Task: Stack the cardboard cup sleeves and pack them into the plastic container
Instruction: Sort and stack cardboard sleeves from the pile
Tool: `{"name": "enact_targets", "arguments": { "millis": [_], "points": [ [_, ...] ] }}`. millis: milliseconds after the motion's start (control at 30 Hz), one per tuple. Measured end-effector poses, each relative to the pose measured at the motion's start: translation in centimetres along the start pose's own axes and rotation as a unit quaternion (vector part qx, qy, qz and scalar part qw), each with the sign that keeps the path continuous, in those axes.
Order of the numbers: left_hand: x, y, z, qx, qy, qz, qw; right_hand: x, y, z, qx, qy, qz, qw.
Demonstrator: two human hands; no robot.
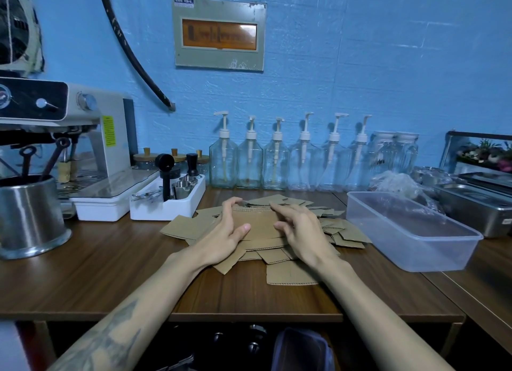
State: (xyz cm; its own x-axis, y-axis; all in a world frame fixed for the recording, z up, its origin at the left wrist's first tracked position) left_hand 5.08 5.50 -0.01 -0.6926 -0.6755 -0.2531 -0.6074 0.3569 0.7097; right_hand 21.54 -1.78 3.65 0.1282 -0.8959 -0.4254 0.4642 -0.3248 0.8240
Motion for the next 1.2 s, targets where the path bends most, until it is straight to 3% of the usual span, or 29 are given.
{"name": "enact_targets", "arguments": {
  "millis": [200,400,533,800,1033,1200],
  "points": [
    [0.0,0.7,-0.1,-0.003,-0.015,-0.011,1.0,-0.5,-0.1,-0.6,-0.02,0.023,0.009,0.999],
    [0.3,0.9,-0.4,-0.002,-0.022,-0.026,0.999,0.1,0.1,-2.4,-0.024,0.001,0.065,0.998],
    [0.5,1.6,-0.6,0.009,-0.024,-0.057,0.998,1.1,1.2,-4.1,-0.029,-0.031,0.05,0.998],
    [0.6,3.4,0.4,0.017,-0.019,-0.11,0.994,1.2,0.1,-4.0,0.03,-0.031,0.086,0.995],
    [0.6,3.5,1.2,0.01,-0.013,-0.111,0.994,-0.6,-2.1,-3.4,0.106,-0.031,0.147,0.983],
    [0.3,3.2,1.5,0.015,-0.007,-0.095,0.995,-0.9,-2.6,-3.8,0.08,-0.041,0.167,0.982]
  ]
}}
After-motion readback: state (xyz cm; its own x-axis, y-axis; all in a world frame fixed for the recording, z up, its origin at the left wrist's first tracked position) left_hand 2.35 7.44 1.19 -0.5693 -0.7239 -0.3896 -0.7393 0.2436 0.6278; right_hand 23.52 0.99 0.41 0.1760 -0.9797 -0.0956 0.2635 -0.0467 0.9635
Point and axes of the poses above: each hand's wrist, its own x-axis away from the middle knuckle, its own y-axis out of the back of the hand, z = x × y, the point moved 7 cm from there along -x, towards the middle knuckle, and after that the axes turned 13 degrees about z, right-handed, at the moved point
